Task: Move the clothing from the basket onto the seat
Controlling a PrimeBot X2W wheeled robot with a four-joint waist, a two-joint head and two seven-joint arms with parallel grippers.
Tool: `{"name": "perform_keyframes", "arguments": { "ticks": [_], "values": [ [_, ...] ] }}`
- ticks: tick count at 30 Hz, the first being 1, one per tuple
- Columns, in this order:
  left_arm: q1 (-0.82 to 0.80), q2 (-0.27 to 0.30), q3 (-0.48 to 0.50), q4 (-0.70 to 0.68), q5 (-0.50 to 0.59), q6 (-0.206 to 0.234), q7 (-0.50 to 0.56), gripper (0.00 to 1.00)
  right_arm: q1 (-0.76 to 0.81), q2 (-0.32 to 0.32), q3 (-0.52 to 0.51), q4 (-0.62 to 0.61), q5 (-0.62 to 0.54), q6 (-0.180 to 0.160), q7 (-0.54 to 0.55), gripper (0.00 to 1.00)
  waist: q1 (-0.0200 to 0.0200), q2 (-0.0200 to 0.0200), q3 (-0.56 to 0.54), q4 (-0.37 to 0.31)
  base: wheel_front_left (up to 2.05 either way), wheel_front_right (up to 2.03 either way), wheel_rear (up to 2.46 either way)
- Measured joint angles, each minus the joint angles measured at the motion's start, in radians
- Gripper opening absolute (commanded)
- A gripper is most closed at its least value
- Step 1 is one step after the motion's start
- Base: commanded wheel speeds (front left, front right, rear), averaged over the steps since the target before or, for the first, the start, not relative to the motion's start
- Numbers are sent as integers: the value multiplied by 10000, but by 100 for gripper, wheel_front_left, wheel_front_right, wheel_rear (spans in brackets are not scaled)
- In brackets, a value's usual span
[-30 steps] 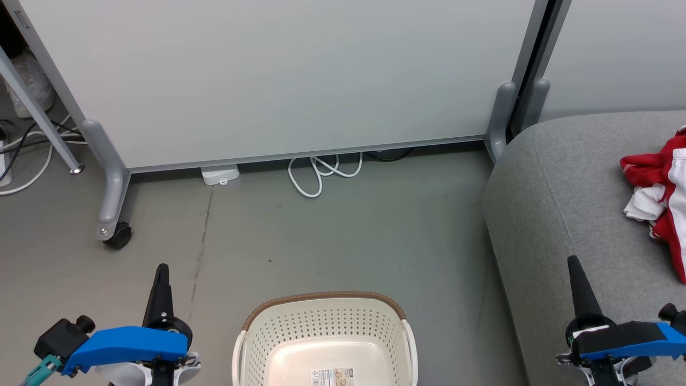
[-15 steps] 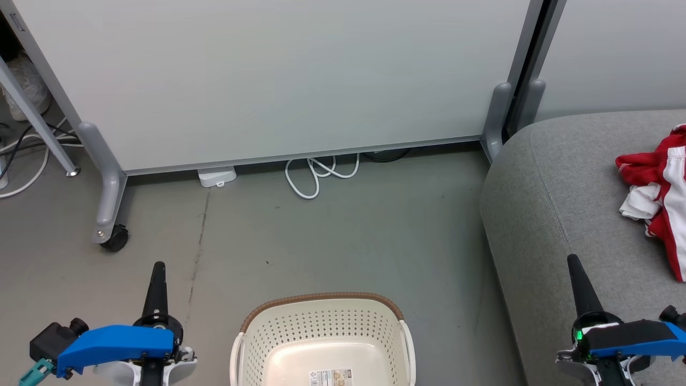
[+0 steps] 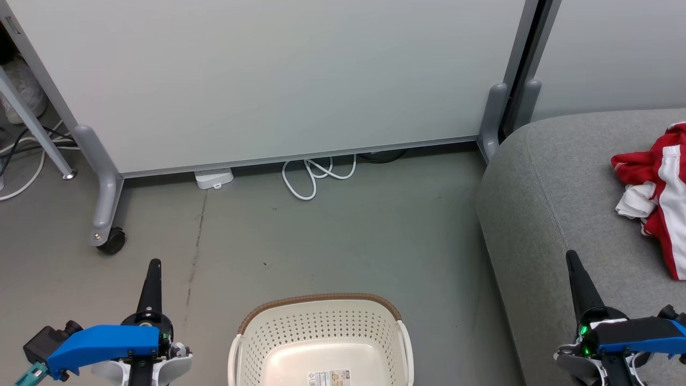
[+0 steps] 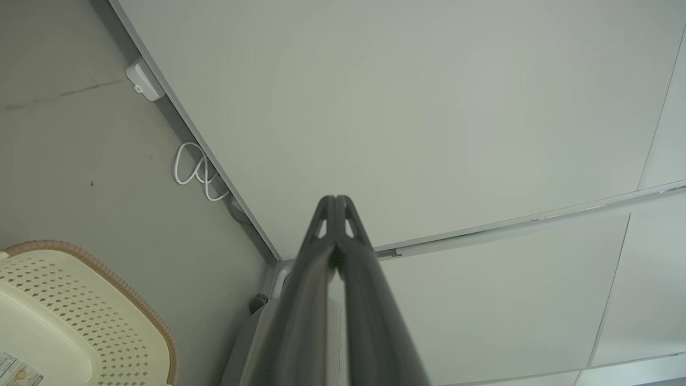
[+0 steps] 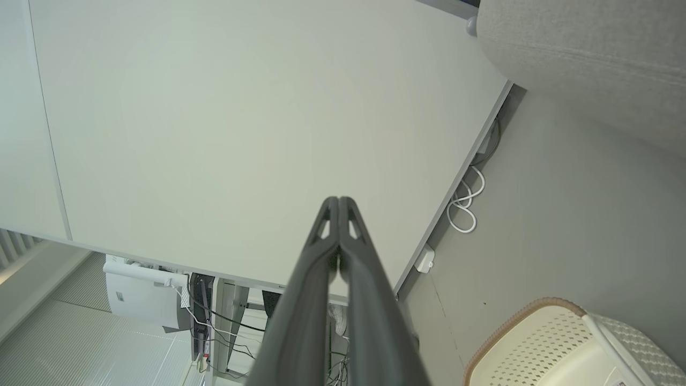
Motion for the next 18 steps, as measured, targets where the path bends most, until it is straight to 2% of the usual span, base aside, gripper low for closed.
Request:
{"name": "perform_keyframes", "arguments": {
  "ticks": [18],
  "values": [
    [-108,0,159,-123,-1471,-31,364,0,-60,0,-38,-27,1469,0,355,0,0,0,-32,-100,0,0,0]
  ]
}}
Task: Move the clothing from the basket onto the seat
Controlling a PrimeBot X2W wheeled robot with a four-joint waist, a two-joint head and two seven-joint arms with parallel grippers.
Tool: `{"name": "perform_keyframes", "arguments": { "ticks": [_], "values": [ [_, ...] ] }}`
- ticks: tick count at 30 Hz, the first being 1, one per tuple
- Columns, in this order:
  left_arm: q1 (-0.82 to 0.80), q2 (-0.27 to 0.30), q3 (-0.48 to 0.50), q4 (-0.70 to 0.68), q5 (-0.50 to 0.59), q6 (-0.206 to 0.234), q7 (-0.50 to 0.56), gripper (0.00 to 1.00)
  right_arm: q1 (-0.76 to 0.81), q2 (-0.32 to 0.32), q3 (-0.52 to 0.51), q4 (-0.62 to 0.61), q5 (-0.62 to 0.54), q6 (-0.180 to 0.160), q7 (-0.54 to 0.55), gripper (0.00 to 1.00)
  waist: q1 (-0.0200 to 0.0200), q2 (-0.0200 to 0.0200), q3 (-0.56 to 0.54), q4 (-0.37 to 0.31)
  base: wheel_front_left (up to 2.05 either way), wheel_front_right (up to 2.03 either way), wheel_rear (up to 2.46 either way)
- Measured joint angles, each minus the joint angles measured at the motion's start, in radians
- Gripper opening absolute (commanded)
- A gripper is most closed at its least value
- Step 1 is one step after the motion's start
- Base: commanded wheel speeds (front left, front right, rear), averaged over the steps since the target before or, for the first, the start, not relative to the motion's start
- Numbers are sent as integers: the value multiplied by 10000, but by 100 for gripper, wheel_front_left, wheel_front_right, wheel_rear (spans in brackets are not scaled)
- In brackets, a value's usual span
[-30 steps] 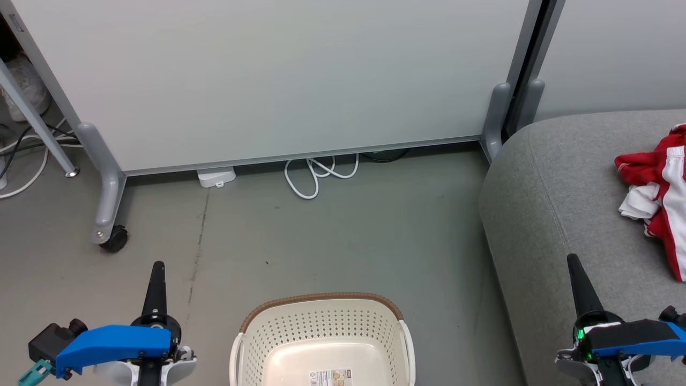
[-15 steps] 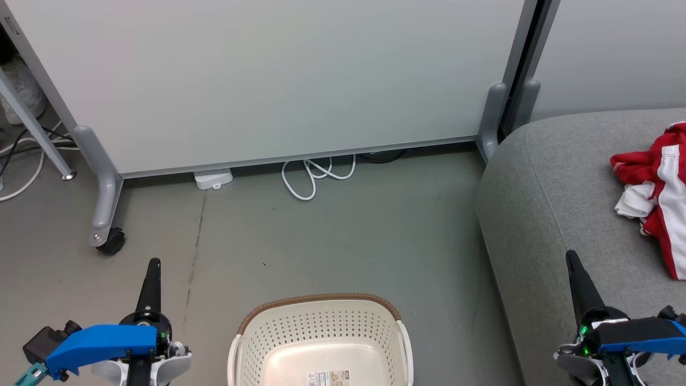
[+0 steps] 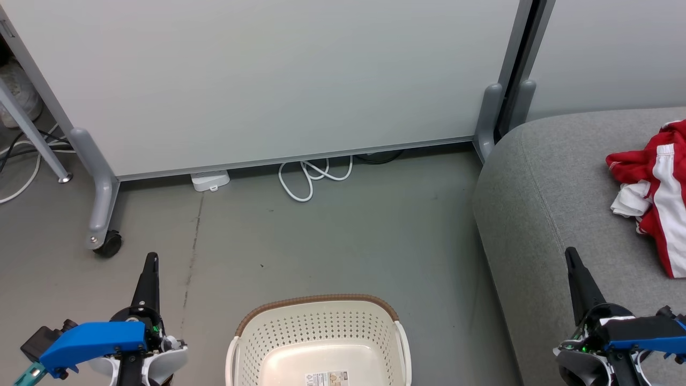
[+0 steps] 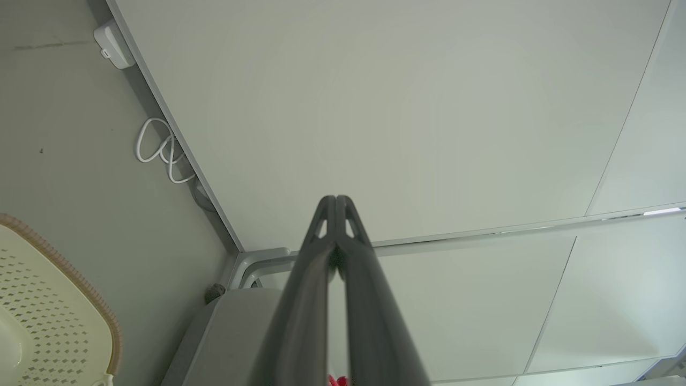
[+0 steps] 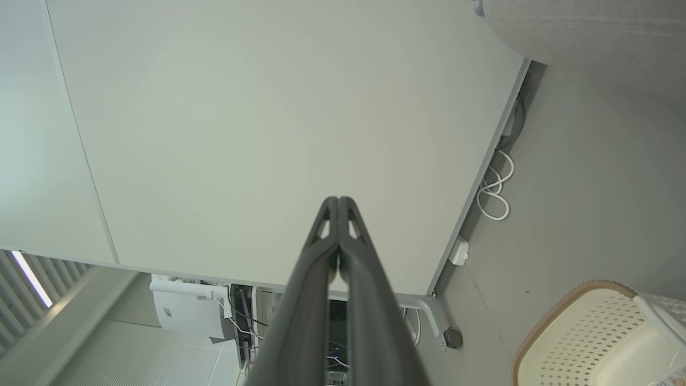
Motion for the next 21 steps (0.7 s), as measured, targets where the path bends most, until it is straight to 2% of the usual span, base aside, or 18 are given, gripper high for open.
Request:
{"name": "perform_keyframes", "arguments": {
  "ticks": [21],
  "values": [
    [-50,2,201,-105,-1419,-10,345,0,-55,-2,-35,-19,1398,0,349,0,0,0,-34,-109,0,0,0]
  ]
}}
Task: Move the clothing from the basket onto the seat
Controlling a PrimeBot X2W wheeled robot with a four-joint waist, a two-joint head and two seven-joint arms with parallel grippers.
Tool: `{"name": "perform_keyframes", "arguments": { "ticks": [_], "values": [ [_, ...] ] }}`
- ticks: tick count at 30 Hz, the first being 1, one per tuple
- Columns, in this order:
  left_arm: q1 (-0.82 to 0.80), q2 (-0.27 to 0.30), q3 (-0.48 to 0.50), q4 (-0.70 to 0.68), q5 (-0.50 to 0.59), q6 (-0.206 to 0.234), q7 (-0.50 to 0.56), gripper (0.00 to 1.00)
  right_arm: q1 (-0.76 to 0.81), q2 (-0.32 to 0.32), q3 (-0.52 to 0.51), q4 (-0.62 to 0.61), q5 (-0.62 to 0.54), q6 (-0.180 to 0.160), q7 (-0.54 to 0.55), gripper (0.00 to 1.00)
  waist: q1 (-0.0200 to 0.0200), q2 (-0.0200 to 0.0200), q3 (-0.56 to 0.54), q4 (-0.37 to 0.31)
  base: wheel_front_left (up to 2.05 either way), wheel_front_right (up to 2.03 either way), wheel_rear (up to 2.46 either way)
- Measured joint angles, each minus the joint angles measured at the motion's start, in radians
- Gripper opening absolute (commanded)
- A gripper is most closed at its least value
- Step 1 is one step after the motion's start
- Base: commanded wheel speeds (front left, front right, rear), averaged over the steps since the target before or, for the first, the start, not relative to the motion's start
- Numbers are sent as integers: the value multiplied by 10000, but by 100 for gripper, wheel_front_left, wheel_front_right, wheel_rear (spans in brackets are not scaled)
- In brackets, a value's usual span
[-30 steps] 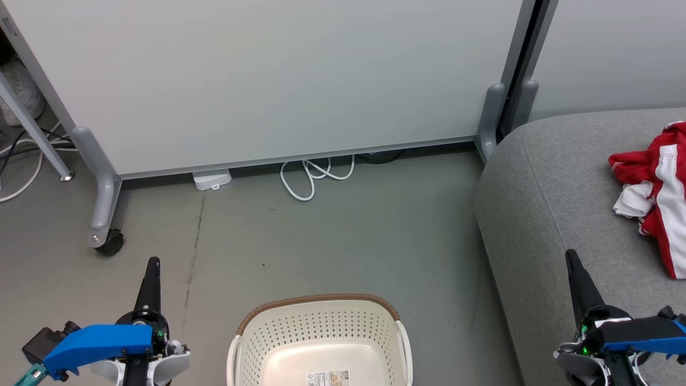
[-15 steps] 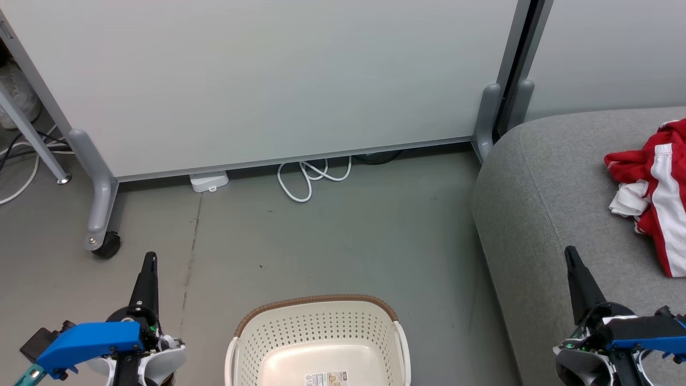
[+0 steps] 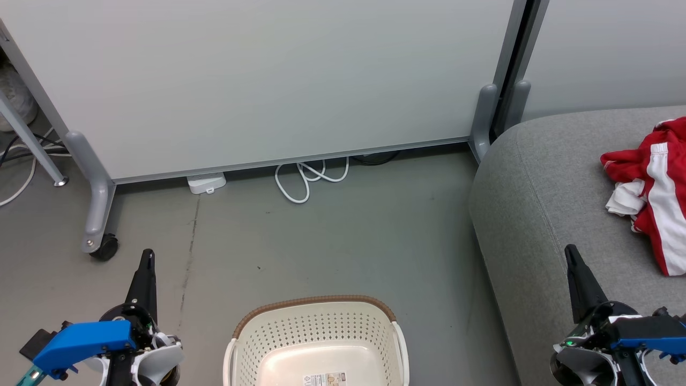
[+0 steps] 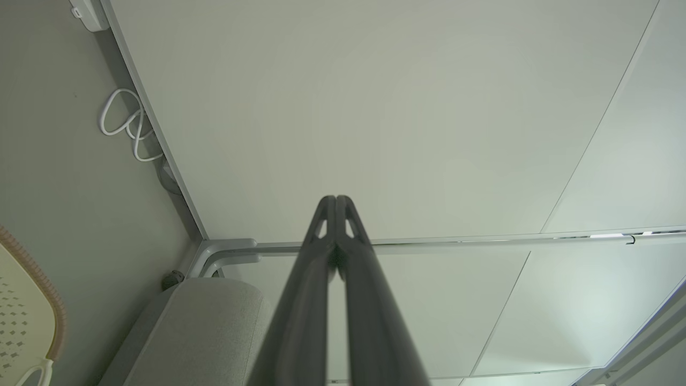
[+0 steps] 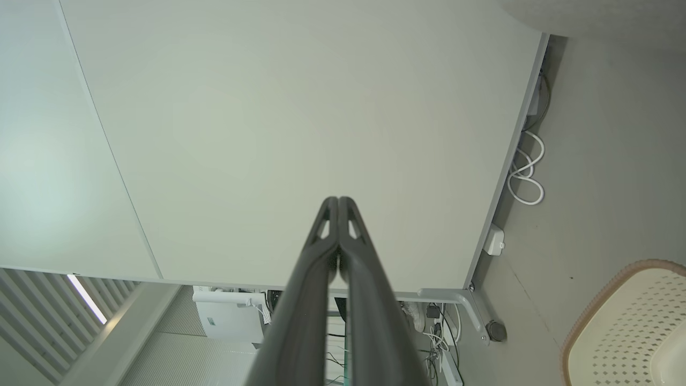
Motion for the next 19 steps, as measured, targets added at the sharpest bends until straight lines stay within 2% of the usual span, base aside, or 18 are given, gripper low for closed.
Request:
{"name": "perform_keyframes", "arguments": {
  "ticks": [19],
  "values": [
    [-1,0,2,-2,0,-12,0,0,-2,0,0,-2,0,0,0,0,0,0,0,0,0,0,0]
  ]
}}
